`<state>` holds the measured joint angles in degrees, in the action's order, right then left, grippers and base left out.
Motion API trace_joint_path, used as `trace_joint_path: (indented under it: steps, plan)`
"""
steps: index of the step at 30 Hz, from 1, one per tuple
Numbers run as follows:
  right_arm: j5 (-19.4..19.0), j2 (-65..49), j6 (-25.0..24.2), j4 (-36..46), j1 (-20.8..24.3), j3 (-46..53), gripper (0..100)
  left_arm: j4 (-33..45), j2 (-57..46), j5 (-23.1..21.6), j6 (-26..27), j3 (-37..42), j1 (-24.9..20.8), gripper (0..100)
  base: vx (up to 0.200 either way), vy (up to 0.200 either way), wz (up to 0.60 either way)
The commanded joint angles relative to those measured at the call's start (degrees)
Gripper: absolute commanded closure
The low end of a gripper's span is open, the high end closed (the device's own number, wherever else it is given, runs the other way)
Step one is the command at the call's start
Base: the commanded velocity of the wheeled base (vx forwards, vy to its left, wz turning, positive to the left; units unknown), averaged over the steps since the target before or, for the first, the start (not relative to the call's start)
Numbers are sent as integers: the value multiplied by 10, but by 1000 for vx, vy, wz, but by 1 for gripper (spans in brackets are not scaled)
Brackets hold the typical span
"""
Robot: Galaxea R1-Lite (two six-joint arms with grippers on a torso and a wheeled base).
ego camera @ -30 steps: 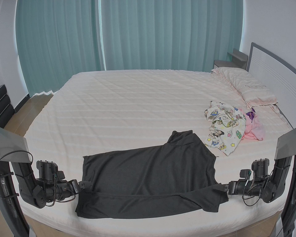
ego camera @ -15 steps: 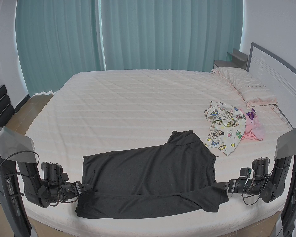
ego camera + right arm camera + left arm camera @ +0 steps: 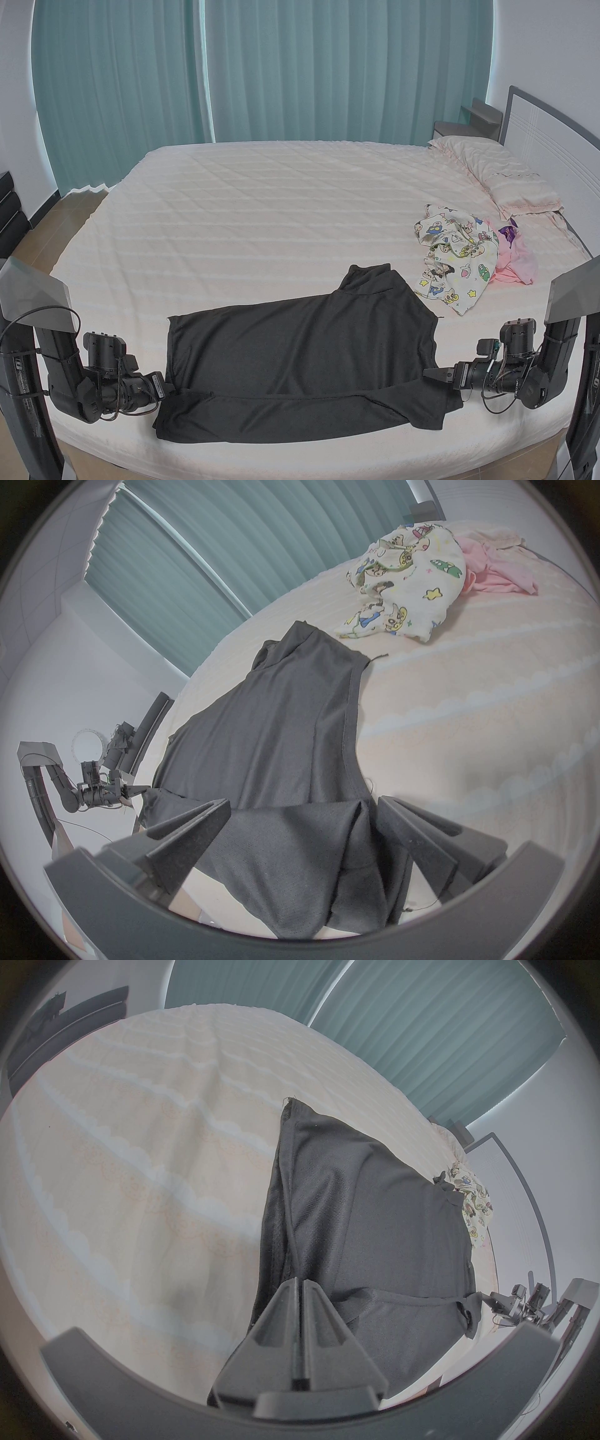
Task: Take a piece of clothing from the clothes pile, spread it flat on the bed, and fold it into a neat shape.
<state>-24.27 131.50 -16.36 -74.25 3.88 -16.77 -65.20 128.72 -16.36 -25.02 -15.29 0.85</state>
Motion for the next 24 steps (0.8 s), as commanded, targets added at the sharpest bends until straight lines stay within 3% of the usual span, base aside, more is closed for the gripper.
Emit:
trace_joint_path:
  steps: [1, 3, 4, 24]
  plan:
    - [0, 14, 0, -3, 15, 7, 0, 0, 2, 0, 0, 1, 1, 100, 0, 0, 0]
    - [2, 14, 0, -3, 18, 7, 0, 0, 3, 0, 0, 1, 1, 100, 0, 0, 0]
    - [2, 14, 1, -3, 18, 7, 100, 0, 2, 0, 0, 1, 1, 100, 0, 0, 0]
    - [5, -16, -2, -7, -4, -9, 100, 0, 0, 3, -1, 6, 11, 100, 0, 0, 0]
